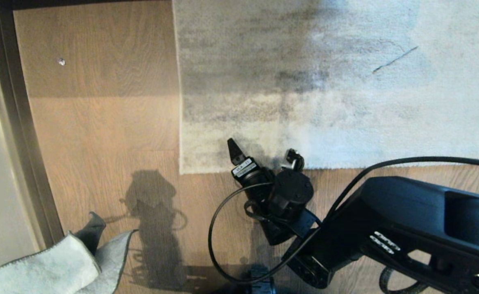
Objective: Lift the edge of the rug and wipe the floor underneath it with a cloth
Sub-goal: Lift up the carpet
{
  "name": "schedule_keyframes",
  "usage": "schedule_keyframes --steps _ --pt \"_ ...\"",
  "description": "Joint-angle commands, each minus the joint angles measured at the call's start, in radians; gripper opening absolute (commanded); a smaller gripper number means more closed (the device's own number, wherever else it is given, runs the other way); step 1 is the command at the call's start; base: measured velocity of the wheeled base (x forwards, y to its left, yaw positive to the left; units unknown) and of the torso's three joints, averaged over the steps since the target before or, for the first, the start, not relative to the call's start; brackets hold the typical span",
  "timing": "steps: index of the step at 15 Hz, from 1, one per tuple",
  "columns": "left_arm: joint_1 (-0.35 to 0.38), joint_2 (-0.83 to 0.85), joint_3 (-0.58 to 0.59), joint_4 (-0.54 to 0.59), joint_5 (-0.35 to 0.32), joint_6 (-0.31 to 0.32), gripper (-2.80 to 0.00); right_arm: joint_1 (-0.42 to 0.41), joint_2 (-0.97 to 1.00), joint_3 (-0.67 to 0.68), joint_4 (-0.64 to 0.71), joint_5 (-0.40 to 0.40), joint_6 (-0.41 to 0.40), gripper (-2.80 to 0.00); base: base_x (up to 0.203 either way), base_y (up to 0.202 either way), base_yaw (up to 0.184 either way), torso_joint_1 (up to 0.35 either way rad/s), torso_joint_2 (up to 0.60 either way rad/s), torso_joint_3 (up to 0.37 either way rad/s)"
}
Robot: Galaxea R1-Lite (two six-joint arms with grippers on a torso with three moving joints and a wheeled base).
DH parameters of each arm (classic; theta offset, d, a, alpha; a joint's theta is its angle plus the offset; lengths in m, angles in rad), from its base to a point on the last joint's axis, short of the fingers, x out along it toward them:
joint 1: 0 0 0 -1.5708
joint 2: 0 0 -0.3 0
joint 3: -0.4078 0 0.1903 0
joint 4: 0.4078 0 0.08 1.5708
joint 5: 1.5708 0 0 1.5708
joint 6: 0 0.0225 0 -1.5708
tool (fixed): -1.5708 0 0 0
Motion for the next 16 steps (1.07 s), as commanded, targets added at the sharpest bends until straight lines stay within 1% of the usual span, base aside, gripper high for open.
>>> schedule_keyframes --steps 1,2,3,16 --pt "0.0 0.0 0.0 0.0 0.0 0.0 -2.8 -0.015 0.013 -0.014 -0.048 0.0 -0.012 0.0 0.0 0.0 0.0 0.0 0.0 0.0" --pt "0.0 0.0 0.0 0.0 0.0 0.0 -2.8 -0.019 0.013 -0.014 -0.048 0.009 -0.016 0.0 0.0 0.0 0.0 0.0 0.0 0.0" --pt "0.0 0.0 0.0 0.0 0.0 0.0 -2.8 -0.023 0.012 -0.014 -0.048 0.017 -0.018 -2.8 0.0 0.0 0.0 0.0 0.0 0.0" --pt "0.0 0.0 0.0 0.0 0.0 0.0 -2.8 -0.029 0.009 -0.021 -0.048 0.02 -0.022 -2.8 0.0 0.0 0.0 0.0 0.0 0.0"
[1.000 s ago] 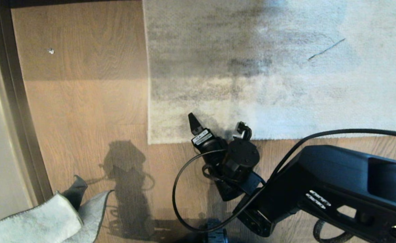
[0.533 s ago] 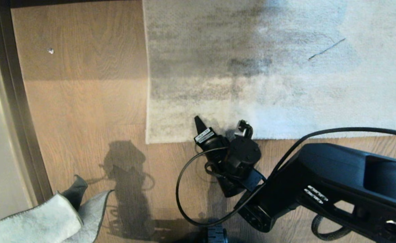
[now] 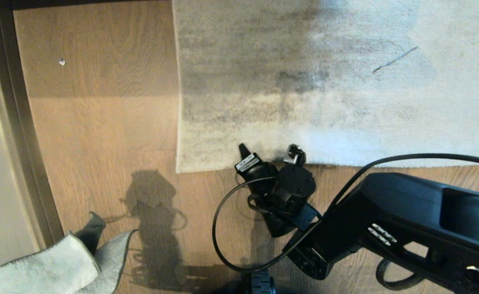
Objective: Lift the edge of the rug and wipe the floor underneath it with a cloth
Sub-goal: Lift up the carpet
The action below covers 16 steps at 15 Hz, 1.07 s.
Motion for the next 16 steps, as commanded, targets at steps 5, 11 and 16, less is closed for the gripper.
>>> schedule_keyframes --steps 5,11,16 --pt "0.0 0.0 0.0 0.0 0.0 0.0 -2.8 0.001 -0.034 0.013 -0.048 -0.01 0.0 -2.8 0.0 0.0 0.0 0.0 0.0 0.0" --pt "0.0 0.0 0.0 0.0 0.0 0.0 -2.8 -0.001 -0.129 0.047 -0.048 -0.012 0.001 -2.8 0.0 0.0 0.0 0.0 0.0 0.0" --pt "0.0 0.0 0.0 0.0 0.0 0.0 -2.8 -0.006 -0.209 0.094 -0.048 -0.021 0.004 -2.8 0.0 0.0 0.0 0.0 0.0 0.0"
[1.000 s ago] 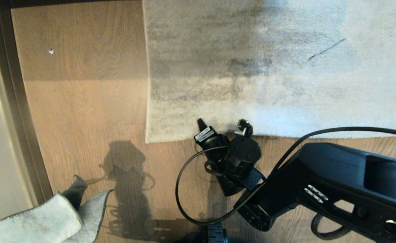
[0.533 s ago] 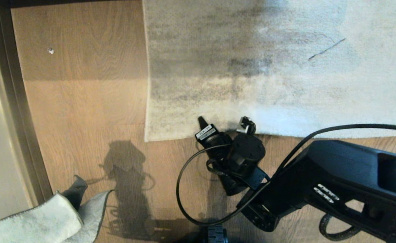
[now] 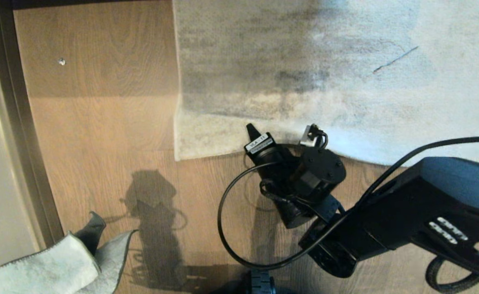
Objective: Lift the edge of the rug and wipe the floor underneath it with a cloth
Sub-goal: Lift up the carpet
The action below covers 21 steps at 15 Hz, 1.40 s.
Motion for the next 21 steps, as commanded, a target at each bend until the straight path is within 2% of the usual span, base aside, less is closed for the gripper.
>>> schedule_keyframes --steps 1,5,15,21 --pt "0.0 0.0 0.0 0.001 0.0 0.0 -2.8 -0.004 -0.057 0.035 -0.047 -0.009 0.009 -2.8 0.0 0.0 0.0 0.0 0.0 0.0" --pt "0.0 0.0 0.0 0.001 0.0 0.0 -2.8 -0.006 -0.124 0.075 -0.047 -0.013 0.012 -2.8 0.0 0.0 0.0 0.0 0.0 0.0" --pt "0.0 0.0 0.0 0.001 0.0 0.0 -2.8 -0.017 -0.327 0.217 -0.047 -0.027 0.136 -2.8 0.0 0.0 0.0 0.0 0.0 0.0" --pt "0.0 0.0 0.0 0.001 0.0 0.0 -2.8 -0.023 -0.375 0.217 -0.047 -0.026 0.138 -2.8 0.0 0.0 0.0 0.0 0.0 0.0"
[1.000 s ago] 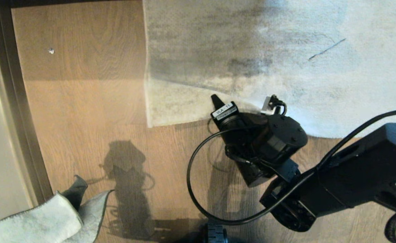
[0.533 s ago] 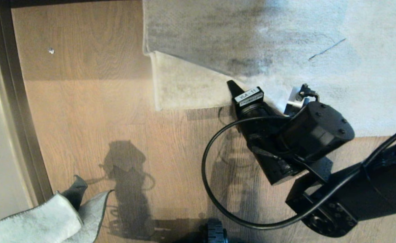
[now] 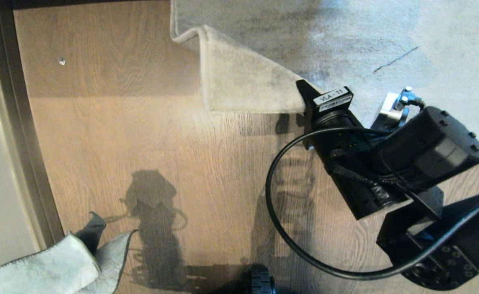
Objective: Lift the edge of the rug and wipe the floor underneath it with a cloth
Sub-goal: Lift up the carpet
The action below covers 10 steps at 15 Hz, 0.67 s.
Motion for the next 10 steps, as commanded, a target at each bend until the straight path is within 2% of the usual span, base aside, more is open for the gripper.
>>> schedule_keyframes --steps 1,10 --pt "0.0 0.0 0.0 0.001 0.0 0.0 -2.8 -0.002 -0.038 0.002 -0.048 0.0 0.006 -2.8 0.0 0.0 0.0 0.0 0.0 0.0" --pt "0.0 0.0 0.0 0.001 0.0 0.0 -2.8 -0.005 -0.153 0.069 -0.048 0.007 0.031 -2.8 0.0 0.0 0.0 0.0 0.0 0.0"
